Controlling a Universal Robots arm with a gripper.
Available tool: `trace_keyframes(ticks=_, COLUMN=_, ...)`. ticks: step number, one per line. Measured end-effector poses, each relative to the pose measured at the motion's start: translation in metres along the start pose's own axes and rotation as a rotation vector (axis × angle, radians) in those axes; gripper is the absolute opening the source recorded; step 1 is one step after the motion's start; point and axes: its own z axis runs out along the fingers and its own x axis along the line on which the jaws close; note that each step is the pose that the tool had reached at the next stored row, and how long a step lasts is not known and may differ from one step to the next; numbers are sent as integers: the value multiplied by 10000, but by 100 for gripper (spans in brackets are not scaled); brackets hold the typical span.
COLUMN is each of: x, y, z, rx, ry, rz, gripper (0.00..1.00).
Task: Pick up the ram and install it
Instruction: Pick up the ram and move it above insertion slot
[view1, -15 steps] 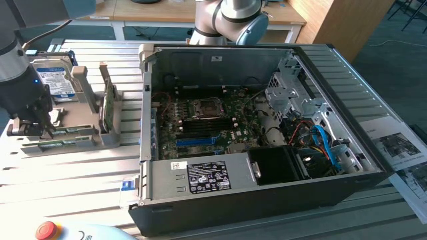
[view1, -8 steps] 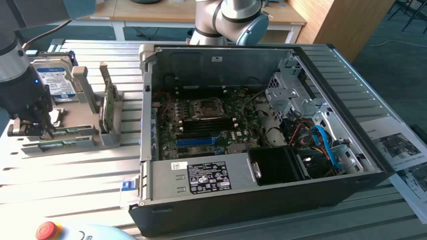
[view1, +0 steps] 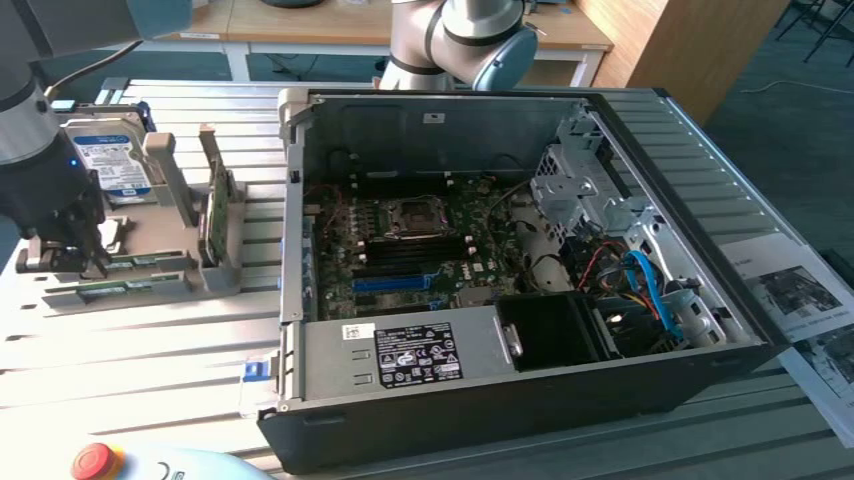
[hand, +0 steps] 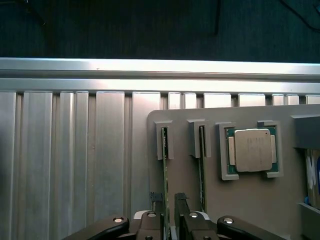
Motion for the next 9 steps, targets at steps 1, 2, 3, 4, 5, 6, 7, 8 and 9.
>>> trace_keyframes(ticks=1, x=0, y=0, z=7, rx=-1, ry=0, rz=0, gripper=24)
trace_keyframes(ticks=2, x=0, y=0, z=15, rx=-3, ry=2, rz=0, gripper=24)
trace_keyframes(ticks=3, x=1, y=-1, z=27, rx=-3, ry=2, rz=0, gripper=24)
trace_keyframes(ticks=4, x=1, y=-1, z=38, rx=-3, ry=2, rz=0, gripper=24)
trace_keyframes(ticks=5, x=1, y=-2, z=50, rx=-3, ry=2, rz=0, gripper=24)
trace_keyframes(ticks=6, x=2, y=-2, z=63, rx=-3, ry=1, rz=1, gripper=24)
trace_keyframes(ticks=7, x=2, y=-3, z=75, rx=-3, ry=2, rz=0, gripper=24)
trace_keyframes(ticks=8, x=2, y=-3, z=87, rx=-3, ry=1, rz=0, gripper=24)
trace_keyframes(ticks=9, x=2, y=-4, z=98, rx=-2, ry=1, rz=0, gripper=24)
